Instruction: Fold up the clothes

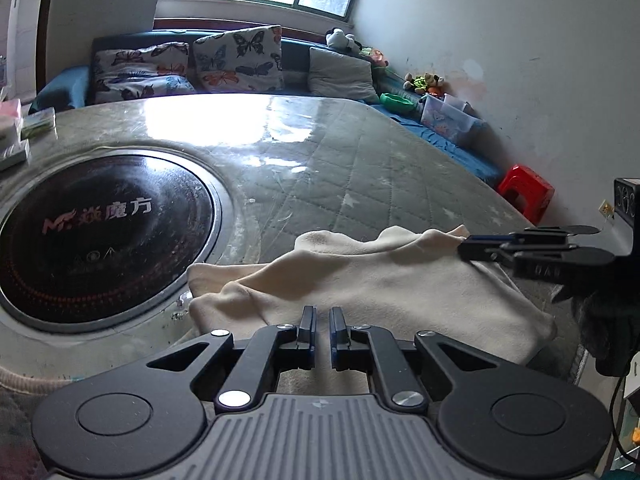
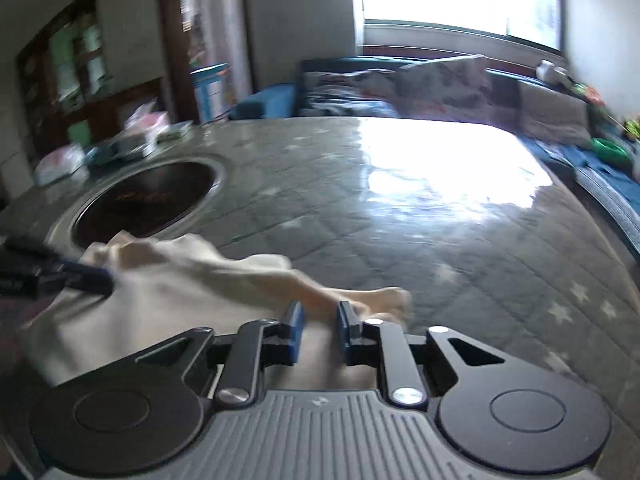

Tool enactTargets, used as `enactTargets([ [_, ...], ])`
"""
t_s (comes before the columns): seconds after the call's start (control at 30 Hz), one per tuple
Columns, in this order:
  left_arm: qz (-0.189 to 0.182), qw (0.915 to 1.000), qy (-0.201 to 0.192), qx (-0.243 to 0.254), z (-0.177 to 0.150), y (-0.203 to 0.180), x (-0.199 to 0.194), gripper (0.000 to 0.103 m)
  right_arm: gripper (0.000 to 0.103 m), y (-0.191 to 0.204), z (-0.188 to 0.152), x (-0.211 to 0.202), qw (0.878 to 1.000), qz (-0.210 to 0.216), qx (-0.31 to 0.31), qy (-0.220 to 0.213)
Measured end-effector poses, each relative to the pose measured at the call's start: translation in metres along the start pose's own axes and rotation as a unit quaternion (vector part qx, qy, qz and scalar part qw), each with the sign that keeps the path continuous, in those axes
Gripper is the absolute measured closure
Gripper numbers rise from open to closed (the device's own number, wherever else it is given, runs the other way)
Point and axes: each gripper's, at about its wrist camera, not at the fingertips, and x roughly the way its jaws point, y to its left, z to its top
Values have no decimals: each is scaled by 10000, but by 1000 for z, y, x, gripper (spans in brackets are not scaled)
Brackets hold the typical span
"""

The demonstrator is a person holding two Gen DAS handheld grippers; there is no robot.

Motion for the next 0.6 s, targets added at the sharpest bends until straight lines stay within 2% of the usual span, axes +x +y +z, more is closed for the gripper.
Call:
enactTargets([
  [0.1, 7, 10000, -3, 20, 0, 0, 1, 95, 86, -3, 4, -8, 9998, -44, -54, -184],
  [0.23, 47, 10000, 15, 38, -1, -1, 4, 95, 87, 16, 13, 1, 9988, 222, -340, -261],
  [0.47, 117, 9999, -32, 87, -1, -4, 1, 95, 88, 16, 18, 29, 9990, 285, -334, 14],
  [0.6, 13, 9998, -105, 140, -2, -12, -6, 95, 87, 5, 18, -2, 9986, 213, -486, -74],
])
